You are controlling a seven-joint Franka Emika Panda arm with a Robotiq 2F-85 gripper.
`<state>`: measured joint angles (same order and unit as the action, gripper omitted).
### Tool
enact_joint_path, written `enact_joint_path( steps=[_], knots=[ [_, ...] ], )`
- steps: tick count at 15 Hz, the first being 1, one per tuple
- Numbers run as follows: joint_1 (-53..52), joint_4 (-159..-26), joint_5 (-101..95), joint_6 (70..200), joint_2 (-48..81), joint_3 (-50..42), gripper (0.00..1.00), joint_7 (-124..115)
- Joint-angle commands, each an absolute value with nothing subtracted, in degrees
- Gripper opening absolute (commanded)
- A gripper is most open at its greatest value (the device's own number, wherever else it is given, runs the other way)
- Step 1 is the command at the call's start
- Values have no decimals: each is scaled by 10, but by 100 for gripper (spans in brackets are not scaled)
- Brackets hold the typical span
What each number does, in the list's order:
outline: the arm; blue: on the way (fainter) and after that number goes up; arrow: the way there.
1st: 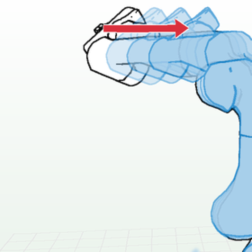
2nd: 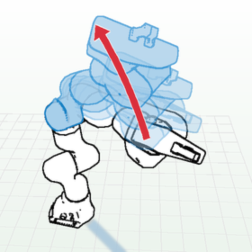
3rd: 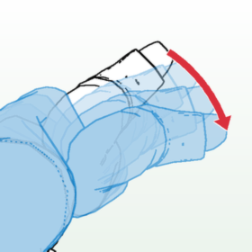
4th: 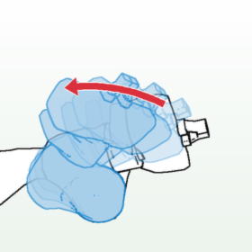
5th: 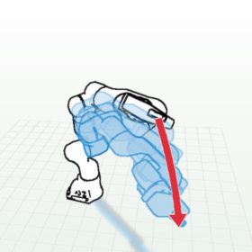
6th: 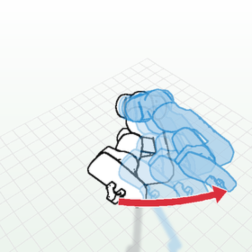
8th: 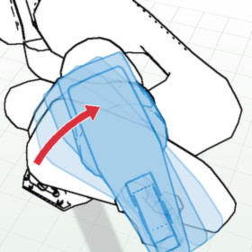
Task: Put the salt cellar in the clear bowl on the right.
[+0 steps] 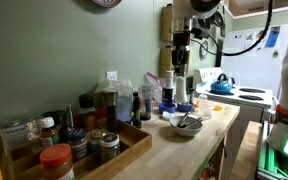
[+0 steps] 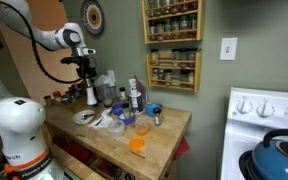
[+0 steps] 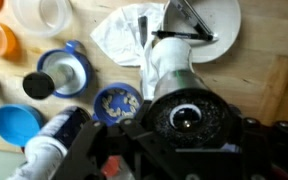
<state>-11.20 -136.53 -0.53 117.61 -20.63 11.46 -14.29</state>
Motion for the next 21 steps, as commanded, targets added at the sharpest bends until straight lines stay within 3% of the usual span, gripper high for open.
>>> enact_joint_path(
  steps=[1, 4, 5, 9, 10, 21],
  knots=[
    [-74, -1483, 10, 1220, -304, 88, 37, -177],
    [-59, -1469, -1, 1211, -273, 89, 37, -175],
    [-51, -1479, -2, 1212, -280, 86, 62, -173],
    [-52, -1475, -3, 1212, -272, 93, 62, -173],
    [-53, -1475, -3, 1212, -272, 93, 37, -173],
    [79, -1473, -46, 1210, -307, -14, 37, -155]
  ],
)
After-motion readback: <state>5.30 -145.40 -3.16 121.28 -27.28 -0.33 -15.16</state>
